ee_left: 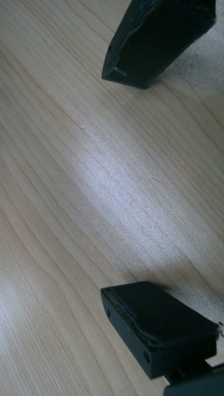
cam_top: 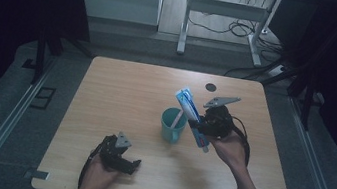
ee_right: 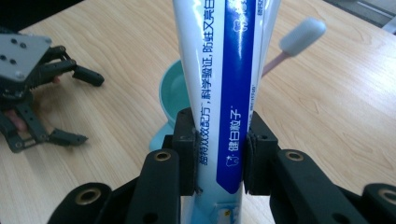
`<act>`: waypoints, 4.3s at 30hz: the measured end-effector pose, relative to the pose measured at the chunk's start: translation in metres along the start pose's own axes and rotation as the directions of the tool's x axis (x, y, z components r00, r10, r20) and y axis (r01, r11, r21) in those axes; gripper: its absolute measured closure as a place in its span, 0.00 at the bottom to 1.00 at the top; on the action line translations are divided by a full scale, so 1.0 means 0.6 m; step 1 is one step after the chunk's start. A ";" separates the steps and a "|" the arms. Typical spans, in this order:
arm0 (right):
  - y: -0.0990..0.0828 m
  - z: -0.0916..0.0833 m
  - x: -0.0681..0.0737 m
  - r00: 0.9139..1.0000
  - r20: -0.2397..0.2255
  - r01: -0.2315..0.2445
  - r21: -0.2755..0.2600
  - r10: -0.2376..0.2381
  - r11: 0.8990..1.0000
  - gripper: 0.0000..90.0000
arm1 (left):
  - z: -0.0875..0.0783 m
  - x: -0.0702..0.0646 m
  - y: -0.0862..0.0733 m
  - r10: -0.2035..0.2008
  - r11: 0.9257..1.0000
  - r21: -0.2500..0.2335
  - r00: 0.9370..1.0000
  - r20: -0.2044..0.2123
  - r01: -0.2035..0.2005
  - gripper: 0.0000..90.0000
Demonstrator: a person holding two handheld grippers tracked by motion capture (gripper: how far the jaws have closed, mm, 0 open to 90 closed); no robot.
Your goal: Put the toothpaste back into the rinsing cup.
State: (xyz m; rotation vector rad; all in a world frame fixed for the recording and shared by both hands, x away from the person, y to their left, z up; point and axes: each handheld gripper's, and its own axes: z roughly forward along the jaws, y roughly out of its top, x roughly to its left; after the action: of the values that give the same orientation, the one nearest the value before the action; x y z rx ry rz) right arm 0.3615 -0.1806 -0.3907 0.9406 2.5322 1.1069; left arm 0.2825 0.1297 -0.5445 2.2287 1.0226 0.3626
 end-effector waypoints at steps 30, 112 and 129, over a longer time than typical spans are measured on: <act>0.071 0.023 0.004 1.000 0.000 -0.008 -0.082 0.008 0.997 0.78 | 0.000 0.000 0.000 0.003 1.000 0.000 1.000 0.003 -0.003 0.01; 0.041 0.164 0.015 1.000 0.014 -0.023 -0.138 0.025 0.990 0.76 | 0.000 -0.001 0.000 0.007 1.000 0.001 1.000 0.008 -0.007 0.01; 0.025 0.161 0.013 0.999 -0.011 -0.034 -0.129 0.033 0.991 0.74 | 0.000 -0.001 0.000 0.006 1.000 0.001 1.000 0.008 -0.006 0.01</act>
State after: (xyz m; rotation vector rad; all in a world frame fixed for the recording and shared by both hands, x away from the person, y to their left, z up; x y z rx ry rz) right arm 0.4046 -0.1122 -0.4460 0.9494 2.4255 1.2705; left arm 0.2820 0.1294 -0.5444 2.2329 1.0120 0.3551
